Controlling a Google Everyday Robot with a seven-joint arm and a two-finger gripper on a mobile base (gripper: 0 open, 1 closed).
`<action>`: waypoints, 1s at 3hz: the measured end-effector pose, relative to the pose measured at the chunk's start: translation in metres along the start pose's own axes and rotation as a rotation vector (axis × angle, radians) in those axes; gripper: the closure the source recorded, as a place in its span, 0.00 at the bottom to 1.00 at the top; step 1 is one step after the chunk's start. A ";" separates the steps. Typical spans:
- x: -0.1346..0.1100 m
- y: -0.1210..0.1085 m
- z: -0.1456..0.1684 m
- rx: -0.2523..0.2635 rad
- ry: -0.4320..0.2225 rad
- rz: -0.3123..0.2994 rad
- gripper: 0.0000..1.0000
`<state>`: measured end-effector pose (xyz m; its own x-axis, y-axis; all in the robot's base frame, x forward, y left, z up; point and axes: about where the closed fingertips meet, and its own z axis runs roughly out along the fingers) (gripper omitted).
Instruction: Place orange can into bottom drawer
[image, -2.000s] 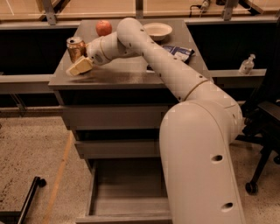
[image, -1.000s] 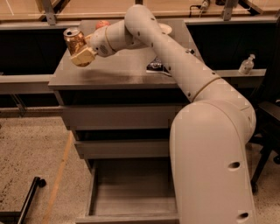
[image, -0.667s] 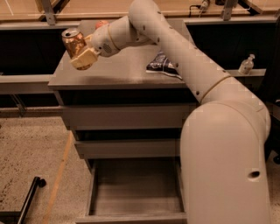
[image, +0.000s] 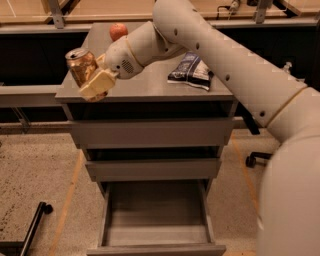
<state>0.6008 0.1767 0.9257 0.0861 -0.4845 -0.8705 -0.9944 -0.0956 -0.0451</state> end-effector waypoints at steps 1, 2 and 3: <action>0.012 0.048 -0.005 -0.035 0.022 0.002 1.00; 0.018 0.053 -0.001 -0.047 0.032 0.010 1.00; 0.011 0.058 0.009 -0.092 0.057 -0.055 1.00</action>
Offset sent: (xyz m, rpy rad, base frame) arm -0.0421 -0.0135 -0.0089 -0.0223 0.0150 0.0257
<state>0.5433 0.1736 0.9089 0.1464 -0.5250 -0.8384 -0.9784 -0.2019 -0.0444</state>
